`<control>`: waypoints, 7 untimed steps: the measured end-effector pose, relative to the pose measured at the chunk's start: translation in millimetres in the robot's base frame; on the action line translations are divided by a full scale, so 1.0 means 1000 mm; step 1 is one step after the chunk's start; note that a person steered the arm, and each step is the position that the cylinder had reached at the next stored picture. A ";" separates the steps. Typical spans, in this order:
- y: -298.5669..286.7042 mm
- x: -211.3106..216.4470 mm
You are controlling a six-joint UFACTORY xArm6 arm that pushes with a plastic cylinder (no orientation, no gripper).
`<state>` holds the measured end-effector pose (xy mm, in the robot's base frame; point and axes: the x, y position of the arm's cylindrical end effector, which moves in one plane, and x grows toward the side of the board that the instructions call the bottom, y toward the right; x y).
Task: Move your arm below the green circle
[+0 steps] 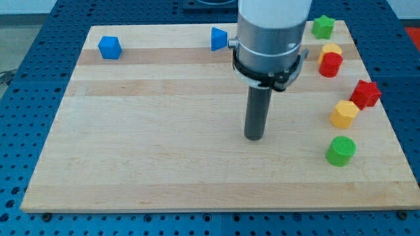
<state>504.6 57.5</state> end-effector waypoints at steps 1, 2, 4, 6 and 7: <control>0.000 0.000; 0.007 0.032; 0.014 0.059; 0.075 0.086; 0.106 0.102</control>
<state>606.3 163.8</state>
